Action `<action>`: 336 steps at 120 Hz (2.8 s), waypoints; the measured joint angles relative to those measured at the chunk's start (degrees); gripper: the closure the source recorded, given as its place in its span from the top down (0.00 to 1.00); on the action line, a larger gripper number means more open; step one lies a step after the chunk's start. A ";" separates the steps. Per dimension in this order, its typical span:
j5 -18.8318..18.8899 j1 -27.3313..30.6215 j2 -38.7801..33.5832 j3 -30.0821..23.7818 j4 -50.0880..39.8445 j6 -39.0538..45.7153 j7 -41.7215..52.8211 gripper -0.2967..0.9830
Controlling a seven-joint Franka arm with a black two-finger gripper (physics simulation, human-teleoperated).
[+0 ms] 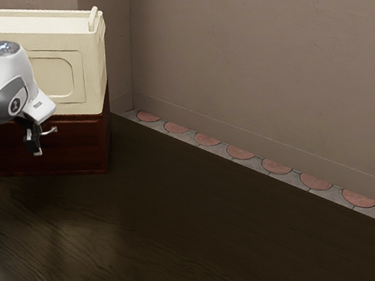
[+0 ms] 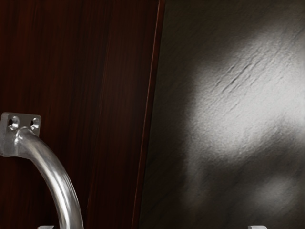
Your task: Pull the drawer handle with one arm to open the drawer
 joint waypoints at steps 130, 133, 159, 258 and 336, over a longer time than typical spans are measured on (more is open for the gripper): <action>1.70 -1.21 -11.53 1.05 -12.34 0.71 1.44 0.50; 1.70 -1.26 -11.69 1.05 -12.50 0.71 1.47 0.50; 1.74 -2.40 -13.74 0.96 -14.28 0.57 1.74 0.48; 3.25 -2.52 -21.29 0.89 -20.05 -1.53 3.12 0.32; 4.26 -3.12 -24.37 0.76 -20.96 -2.70 3.74 0.51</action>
